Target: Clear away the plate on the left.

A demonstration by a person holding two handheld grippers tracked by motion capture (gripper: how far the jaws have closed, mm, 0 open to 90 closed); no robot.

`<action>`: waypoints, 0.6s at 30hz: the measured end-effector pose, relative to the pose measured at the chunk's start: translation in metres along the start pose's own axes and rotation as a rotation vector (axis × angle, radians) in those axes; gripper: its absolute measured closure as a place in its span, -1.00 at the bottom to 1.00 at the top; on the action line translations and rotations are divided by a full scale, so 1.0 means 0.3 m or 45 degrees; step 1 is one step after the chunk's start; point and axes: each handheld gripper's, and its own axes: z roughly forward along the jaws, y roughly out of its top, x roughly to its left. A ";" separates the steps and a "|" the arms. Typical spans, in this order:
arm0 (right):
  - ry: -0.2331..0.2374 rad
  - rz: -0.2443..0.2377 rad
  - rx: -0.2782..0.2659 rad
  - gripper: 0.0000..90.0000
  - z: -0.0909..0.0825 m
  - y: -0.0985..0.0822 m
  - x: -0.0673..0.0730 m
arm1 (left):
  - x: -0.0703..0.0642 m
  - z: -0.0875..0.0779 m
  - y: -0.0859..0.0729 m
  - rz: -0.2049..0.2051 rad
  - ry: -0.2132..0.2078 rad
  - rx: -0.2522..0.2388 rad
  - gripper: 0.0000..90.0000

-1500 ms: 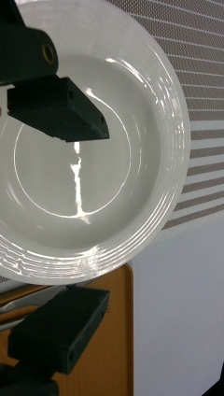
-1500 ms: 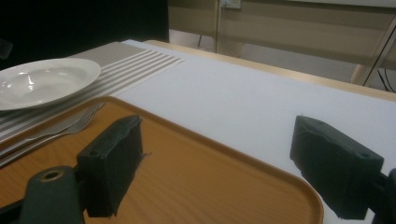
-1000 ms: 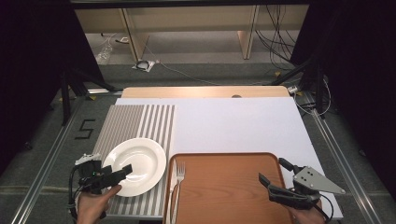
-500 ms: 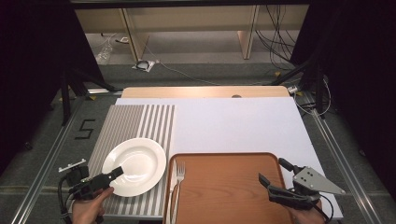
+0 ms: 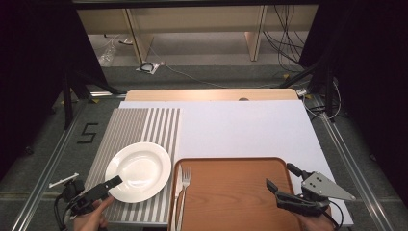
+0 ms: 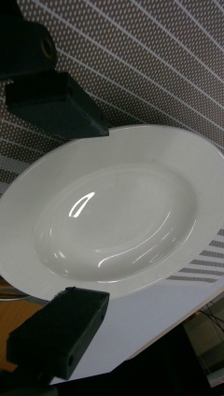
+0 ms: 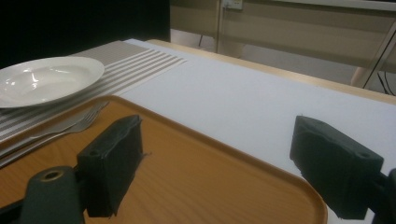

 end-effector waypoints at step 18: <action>0.004 -0.009 0.000 -0.60 0.002 0.000 0.002 | 0.063 0.023 -0.026 -0.328 -0.083 0.070 -0.59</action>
